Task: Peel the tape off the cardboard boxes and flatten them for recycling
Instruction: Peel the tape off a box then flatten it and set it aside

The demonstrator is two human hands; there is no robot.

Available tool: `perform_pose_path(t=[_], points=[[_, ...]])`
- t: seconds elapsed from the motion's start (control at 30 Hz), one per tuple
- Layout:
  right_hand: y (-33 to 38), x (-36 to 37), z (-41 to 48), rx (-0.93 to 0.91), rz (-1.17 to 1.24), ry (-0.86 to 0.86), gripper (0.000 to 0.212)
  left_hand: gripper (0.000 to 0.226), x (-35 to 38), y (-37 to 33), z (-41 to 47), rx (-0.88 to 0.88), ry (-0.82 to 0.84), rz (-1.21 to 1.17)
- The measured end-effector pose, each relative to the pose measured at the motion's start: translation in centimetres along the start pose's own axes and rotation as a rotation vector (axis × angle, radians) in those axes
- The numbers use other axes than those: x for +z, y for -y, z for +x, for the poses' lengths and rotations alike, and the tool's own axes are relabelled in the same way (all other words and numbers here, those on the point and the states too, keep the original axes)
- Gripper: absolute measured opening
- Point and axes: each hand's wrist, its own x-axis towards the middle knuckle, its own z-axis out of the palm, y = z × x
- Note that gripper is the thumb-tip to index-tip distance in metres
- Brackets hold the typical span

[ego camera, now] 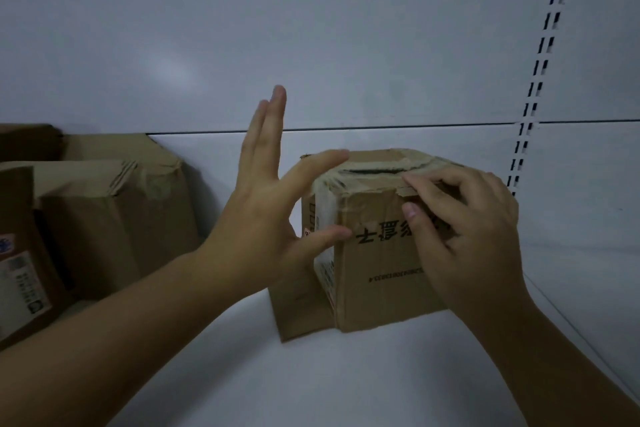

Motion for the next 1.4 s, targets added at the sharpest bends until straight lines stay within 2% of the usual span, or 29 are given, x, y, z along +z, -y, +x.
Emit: perform_pose_path(t=[0.17,0.3,0.43,0.57,0.7,0.8,0.97,1.13,1.2,1.4], points=[[0.1,0.3,0.2,0.019,-0.006,0.021,0.033,0.027,0.0,0.6,0.5,0.170,-0.061,0.007],[0.3,0.4,0.2,0.023,-0.021,0.033,0.033,0.023,0.2,1.0,0.5,0.308,-0.140,0.094],[0.5,0.5,0.2,0.017,-0.040,0.026,0.032,0.006,0.7,1.2,0.4,0.402,-0.184,0.147],[0.6,0.5,0.2,0.020,-0.060,0.022,0.031,0.011,0.7,1.2,0.6,0.431,-0.181,0.185],[0.8,0.6,0.1,0.026,-0.072,0.025,0.031,0.020,1.0,1.0,0.8,0.365,-0.124,0.196],[0.8,0.5,0.1,0.030,-0.080,0.027,0.031,0.023,0.9,0.6,1.1,0.267,-0.021,0.151],[0.8,0.4,0.0,0.035,-0.084,0.035,0.030,0.017,-0.2,0.4,1.7,0.044,0.151,-0.133],[0.7,0.4,0.1,0.037,-0.083,0.035,0.031,0.005,-0.8,0.0,2.0,-0.152,0.155,-0.302],[0.7,0.4,0.2,0.035,-0.086,0.034,0.031,0.004,-1.1,-0.3,2.0,-0.125,0.174,-0.271],[0.8,0.5,-0.1,0.030,-0.090,0.022,0.031,0.032,-1.3,-0.4,1.7,-0.019,0.233,-0.242]])
